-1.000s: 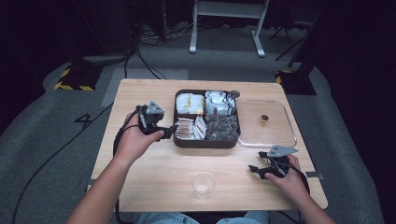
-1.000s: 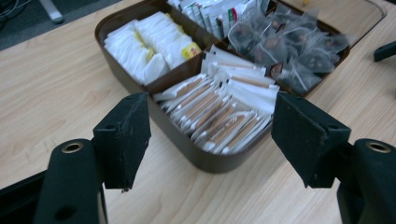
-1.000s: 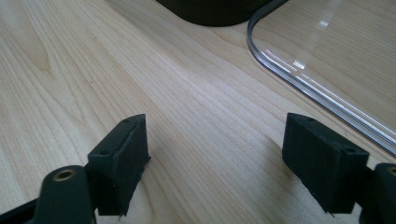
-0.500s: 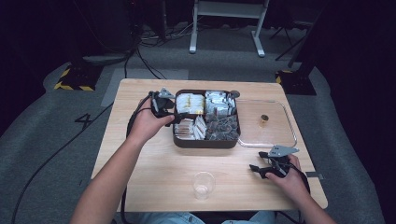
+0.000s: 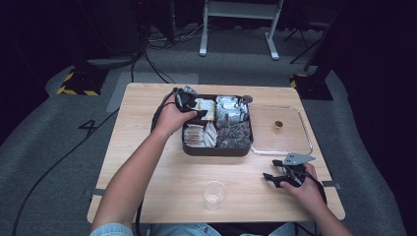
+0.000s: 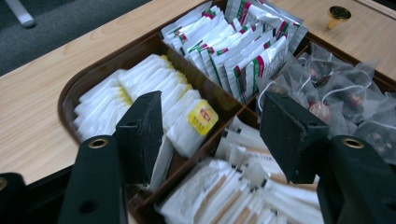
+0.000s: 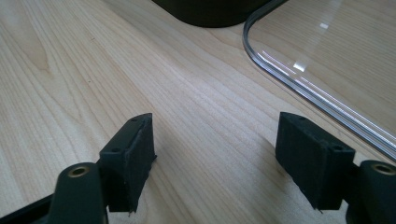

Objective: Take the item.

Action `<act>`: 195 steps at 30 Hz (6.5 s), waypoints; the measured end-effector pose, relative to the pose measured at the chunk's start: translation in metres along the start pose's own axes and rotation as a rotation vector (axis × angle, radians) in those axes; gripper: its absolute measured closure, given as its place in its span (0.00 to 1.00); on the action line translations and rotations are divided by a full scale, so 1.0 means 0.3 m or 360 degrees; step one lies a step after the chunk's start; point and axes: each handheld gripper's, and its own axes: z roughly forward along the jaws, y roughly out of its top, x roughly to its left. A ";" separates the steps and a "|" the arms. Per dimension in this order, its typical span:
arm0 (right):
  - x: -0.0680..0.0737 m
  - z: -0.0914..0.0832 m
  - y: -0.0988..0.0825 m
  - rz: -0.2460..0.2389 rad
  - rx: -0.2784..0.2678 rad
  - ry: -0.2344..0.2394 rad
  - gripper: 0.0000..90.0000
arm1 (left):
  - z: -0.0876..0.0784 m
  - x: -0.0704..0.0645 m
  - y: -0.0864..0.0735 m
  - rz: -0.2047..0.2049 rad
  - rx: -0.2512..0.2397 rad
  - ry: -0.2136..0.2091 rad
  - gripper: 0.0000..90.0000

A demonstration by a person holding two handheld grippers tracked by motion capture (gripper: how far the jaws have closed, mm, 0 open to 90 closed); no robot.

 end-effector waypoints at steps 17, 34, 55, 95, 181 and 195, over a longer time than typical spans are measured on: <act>0.000 -0.001 0.000 -0.0003 -0.0003 0.0003 0.33 | 0.179 0.033 0.012 -0.0055 0.0176 -0.0055 0.59; 0.003 -0.003 -0.002 -0.0016 -0.0008 0.0018 0.37 | 0.255 0.057 0.024 -0.0085 0.0296 -0.0041 0.71; 0.003 -0.003 -0.002 -0.0028 -0.0009 0.0026 0.37 | 0.289 0.060 0.015 -0.0040 0.0477 -0.0016 0.84; 0.001 -0.015 -0.013 -0.0058 -0.0011 0.0069 0.38 | -0.030 0.025 0.069 0.0067 0.0061 -0.0188 1.00; 0.001 -0.017 -0.014 -0.0065 -0.0011 0.0075 0.38 | -0.343 -0.604 -0.432 0.0398 -0.0224 -0.0619 1.00; 0.001 -0.017 -0.015 -0.0066 -0.0012 0.0076 0.37 | -0.342 -0.612 -0.439 0.0380 -0.0209 -0.0665 0.79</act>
